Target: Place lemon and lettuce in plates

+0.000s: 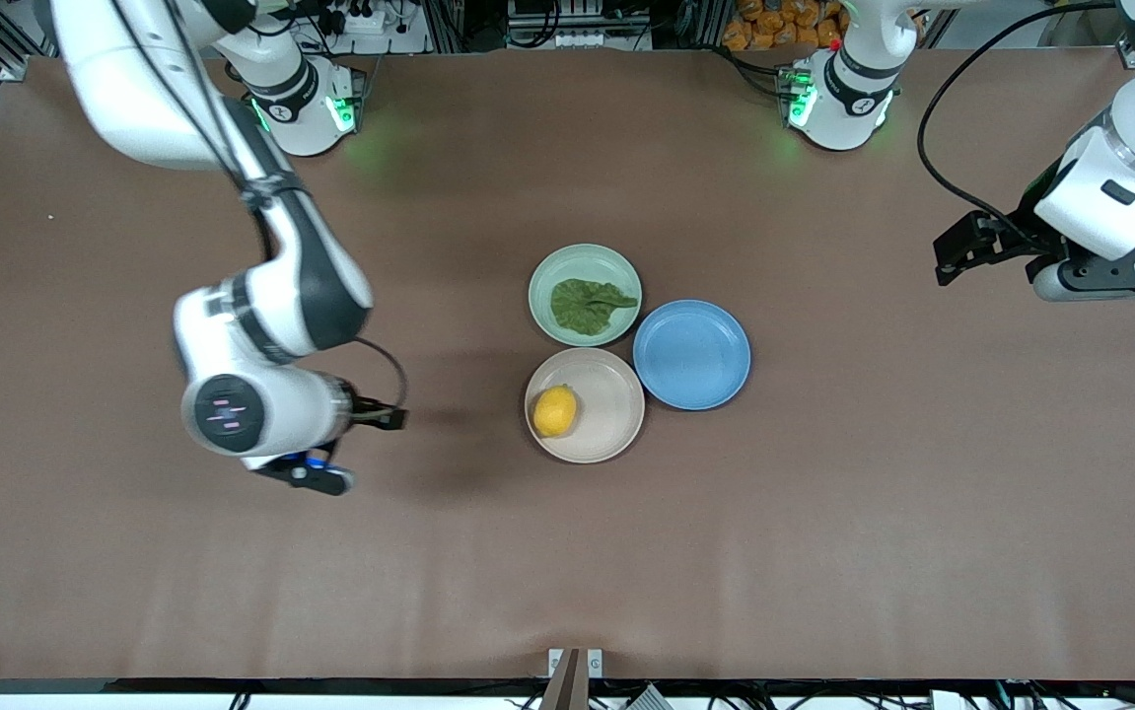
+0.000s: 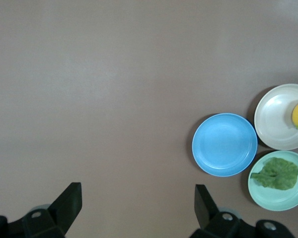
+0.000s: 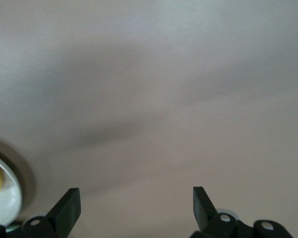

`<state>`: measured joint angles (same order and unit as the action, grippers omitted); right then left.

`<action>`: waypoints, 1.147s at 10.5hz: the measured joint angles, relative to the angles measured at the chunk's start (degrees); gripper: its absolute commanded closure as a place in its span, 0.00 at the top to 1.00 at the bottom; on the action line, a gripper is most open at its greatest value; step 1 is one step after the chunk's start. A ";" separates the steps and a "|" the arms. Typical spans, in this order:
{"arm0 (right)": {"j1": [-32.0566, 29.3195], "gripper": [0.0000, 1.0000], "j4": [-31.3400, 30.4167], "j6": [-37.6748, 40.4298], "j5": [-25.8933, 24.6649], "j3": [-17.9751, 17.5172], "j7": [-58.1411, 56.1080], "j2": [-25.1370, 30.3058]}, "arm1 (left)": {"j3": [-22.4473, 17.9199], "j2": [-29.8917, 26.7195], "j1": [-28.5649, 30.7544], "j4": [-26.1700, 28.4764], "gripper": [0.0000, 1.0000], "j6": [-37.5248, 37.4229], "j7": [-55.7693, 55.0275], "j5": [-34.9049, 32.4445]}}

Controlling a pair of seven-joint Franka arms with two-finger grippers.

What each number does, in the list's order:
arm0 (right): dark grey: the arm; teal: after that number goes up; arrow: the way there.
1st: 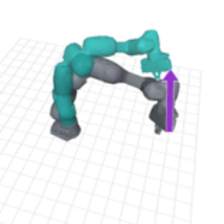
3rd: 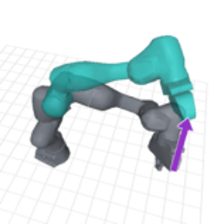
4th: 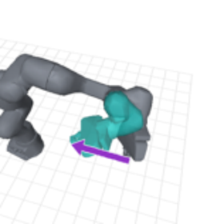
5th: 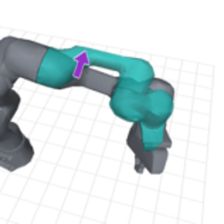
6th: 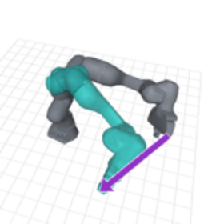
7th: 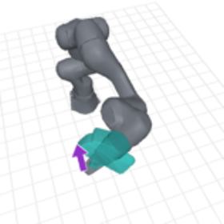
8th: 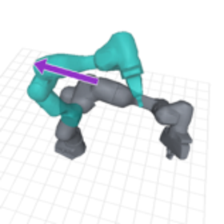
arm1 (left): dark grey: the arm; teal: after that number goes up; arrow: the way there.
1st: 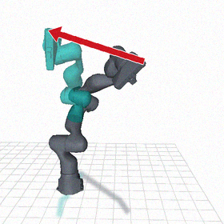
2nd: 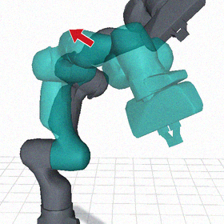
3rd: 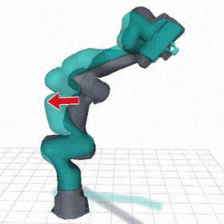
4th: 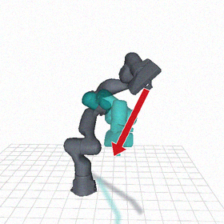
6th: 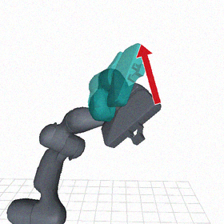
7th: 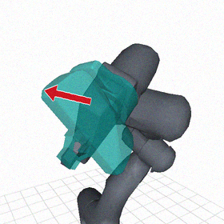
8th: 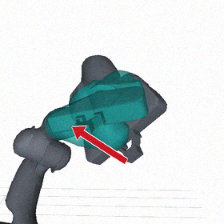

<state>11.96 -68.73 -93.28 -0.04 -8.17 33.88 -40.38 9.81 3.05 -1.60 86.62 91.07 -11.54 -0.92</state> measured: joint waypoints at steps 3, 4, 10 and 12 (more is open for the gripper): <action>-6.91 1.00 0.02 5.28 -1.71 0.41 -14.33 4.85 | -0.51 -0.45 0.06 -0.02 1.00 -0.24 1.55 0.00; -8.89 1.00 0.01 6.56 -2.75 0.47 -18.33 6.28 | -0.70 -0.57 0.12 -0.02 1.00 -0.24 1.55 0.00; -17.27 1.00 0.01 9.44 -5.91 0.56 -31.40 13.83 | -1.33 -0.85 2.12 -0.04 1.00 -0.26 1.55 0.00; -17.89 1.00 0.02 12.64 -5.95 0.56 -31.40 16.90 | -1.32 -0.88 2.12 -0.02 1.00 -0.26 1.55 0.00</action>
<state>-5.93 -68.71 -80.64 -5.99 -7.61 2.47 -23.48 8.49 2.17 0.52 86.60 90.81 -9.99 -0.92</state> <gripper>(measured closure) 0.000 0.000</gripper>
